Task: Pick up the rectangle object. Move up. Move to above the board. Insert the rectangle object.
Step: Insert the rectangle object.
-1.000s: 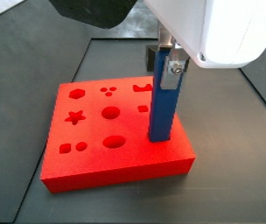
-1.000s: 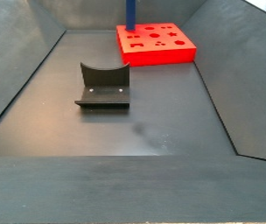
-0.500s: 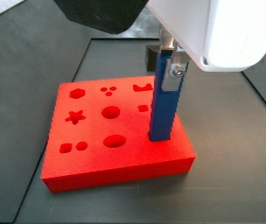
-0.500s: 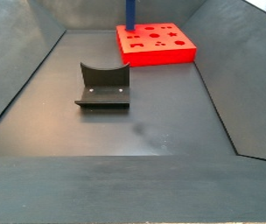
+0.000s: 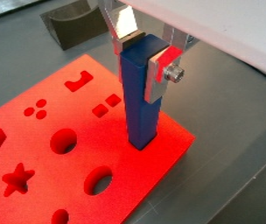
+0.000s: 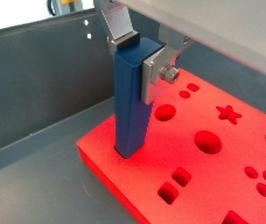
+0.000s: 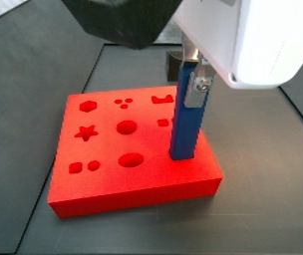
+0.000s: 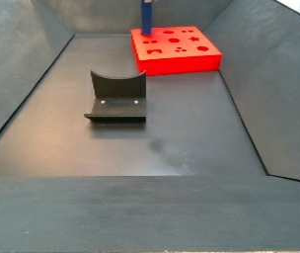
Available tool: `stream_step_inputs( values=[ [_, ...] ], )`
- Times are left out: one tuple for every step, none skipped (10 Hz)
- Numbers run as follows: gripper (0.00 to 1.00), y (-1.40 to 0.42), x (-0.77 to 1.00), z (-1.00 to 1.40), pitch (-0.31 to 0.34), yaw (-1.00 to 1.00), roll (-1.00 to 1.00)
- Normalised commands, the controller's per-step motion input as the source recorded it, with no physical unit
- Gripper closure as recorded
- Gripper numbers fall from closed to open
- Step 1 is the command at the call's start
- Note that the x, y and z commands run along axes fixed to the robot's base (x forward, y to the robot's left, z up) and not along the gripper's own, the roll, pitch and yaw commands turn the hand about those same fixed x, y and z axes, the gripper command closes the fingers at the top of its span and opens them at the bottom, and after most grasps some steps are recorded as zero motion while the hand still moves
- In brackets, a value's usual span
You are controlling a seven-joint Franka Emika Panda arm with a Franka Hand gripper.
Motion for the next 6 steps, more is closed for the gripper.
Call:
stream_step_inputs(
  values=[
    [1.0,0.0,0.35,-0.17,0.281,0.0,0.13],
    [1.0,0.0,0.33,-0.19,0.28,0.0,0.13],
    [1.0,0.0,0.3,-0.18,0.267,0.0,0.13],
    [1.0,-0.01,0.21,-0.17,0.199,0.0,0.15],
    [1.0,-0.04,0.12,-0.14,0.11,0.0,0.15],
    [1.0,-0.06,0.05,-0.11,0.027,0.0,0.12]
  ],
)
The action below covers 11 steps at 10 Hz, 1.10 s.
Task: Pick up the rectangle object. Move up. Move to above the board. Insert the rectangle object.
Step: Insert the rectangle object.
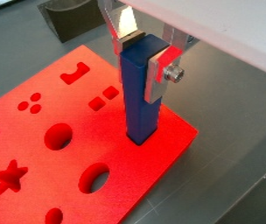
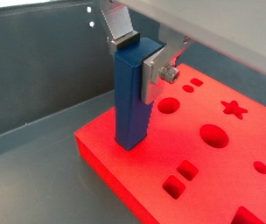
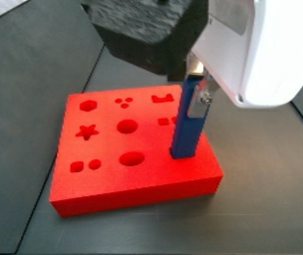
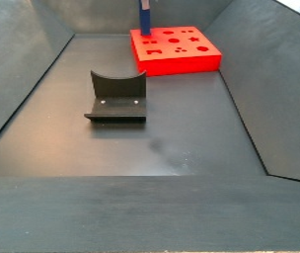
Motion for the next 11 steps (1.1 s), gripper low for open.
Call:
stream_step_inputs(
  values=[
    [1.0,-0.07,0.01,-0.09,0.0,0.0,0.08],
    [1.0,-0.04,0.0,-0.08,-0.026,0.0,0.04],
    [1.0,-0.03,0.0,-0.03,-0.024,0.0,0.01],
    [1.0,-0.02,0.0,0.0,-0.02,0.0,0.0],
    [1.0,0.0,0.0,0.0,-0.006,0.0,0.0],
    [1.0,-0.03,-0.05,-0.23,-0.106,0.0,0.01],
    [1.0,-0.07,-0.04,-0.43,-0.127,0.0,0.05],
    [1.0,-0.06,0.0,-0.48,-0.097,0.0,0.05],
    [1.0,-0.05,0.0,-0.52,-0.094,0.0,0.03],
    [1.0,-0.04,0.0,-0.61,-0.144,0.0,0.03],
    [1.0,-0.05,0.0,-0.51,-0.143,0.01,0.04]
  ],
)
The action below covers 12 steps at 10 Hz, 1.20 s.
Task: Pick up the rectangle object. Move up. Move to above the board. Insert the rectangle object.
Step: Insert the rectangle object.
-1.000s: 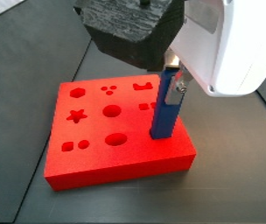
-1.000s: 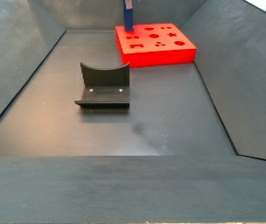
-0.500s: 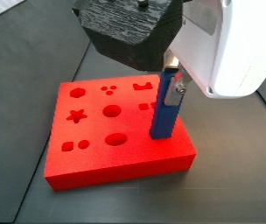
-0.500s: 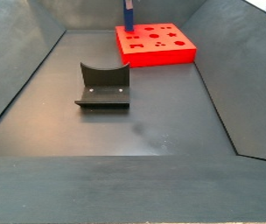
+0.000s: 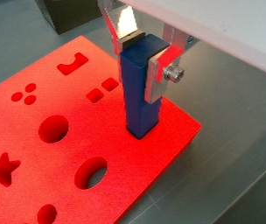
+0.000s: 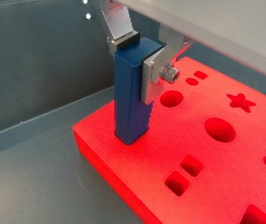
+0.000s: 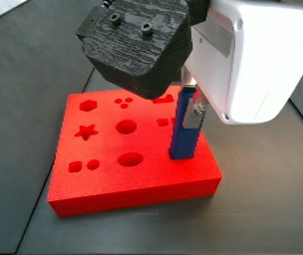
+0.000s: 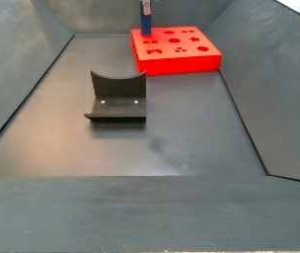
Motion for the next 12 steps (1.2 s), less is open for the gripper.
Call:
stream_step_inputs(
  values=[
    [1.0,-0.03,0.0,-0.03,-0.011,0.0,0.0],
    [1.0,0.0,0.0,0.0,0.0,0.0,0.01],
    [1.0,-0.08,-0.04,-0.16,-0.014,0.0,0.16],
    [1.0,-0.05,-0.15,-0.26,-0.143,0.0,0.09],
    [1.0,0.0,-0.1,-0.21,-0.141,0.0,0.03],
    [1.0,0.0,-0.04,-0.11,-0.097,0.0,0.0],
    [1.0,0.0,0.0,-0.03,-0.066,0.0,0.0],
    [1.0,-0.04,0.0,0.0,0.0,0.0,0.03],
    [1.0,-0.23,0.0,-0.07,0.0,0.02,0.21],
    [1.0,-0.24,0.0,-0.07,0.003,0.01,0.22],
    [1.0,-0.15,0.01,-0.05,0.0,0.0,0.12],
    [1.0,-0.07,0.0,0.0,0.0,0.0,0.06]
  ],
)
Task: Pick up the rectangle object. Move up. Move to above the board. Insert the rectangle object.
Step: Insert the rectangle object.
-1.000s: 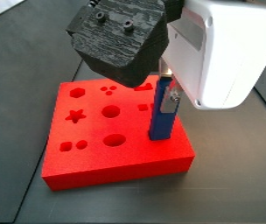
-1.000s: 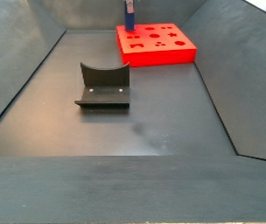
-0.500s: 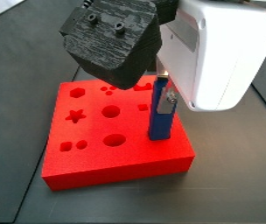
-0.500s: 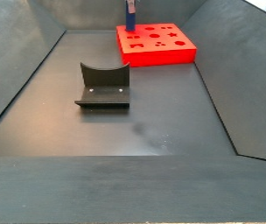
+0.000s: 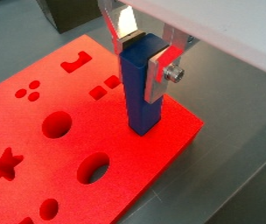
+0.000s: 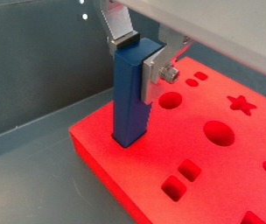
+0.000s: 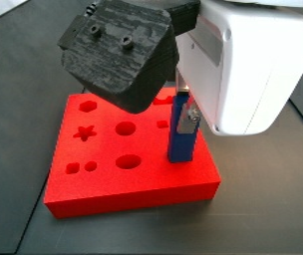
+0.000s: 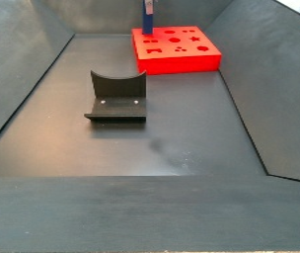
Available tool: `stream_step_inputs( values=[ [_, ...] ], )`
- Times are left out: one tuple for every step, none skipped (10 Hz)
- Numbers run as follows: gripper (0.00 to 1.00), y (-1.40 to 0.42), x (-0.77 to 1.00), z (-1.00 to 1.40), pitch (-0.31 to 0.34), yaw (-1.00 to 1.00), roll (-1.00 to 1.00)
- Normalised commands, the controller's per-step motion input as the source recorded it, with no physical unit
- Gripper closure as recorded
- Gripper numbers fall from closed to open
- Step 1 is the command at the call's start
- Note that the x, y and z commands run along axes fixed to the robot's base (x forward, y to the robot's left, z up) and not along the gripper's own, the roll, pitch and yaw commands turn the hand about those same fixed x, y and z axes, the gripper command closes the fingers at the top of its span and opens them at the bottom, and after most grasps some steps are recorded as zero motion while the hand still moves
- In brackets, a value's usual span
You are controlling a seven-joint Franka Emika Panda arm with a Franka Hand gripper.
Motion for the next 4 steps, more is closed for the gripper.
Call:
stream_step_inputs(
  values=[
    [1.0,-0.03,0.0,0.0,0.0,0.0,0.03],
    [1.0,0.0,0.0,0.0,0.0,0.0,0.01],
    [1.0,0.0,0.0,0.0,0.0,0.0,0.02],
    [1.0,0.0,0.0,-0.02,-0.051,0.0,0.0]
  ],
)
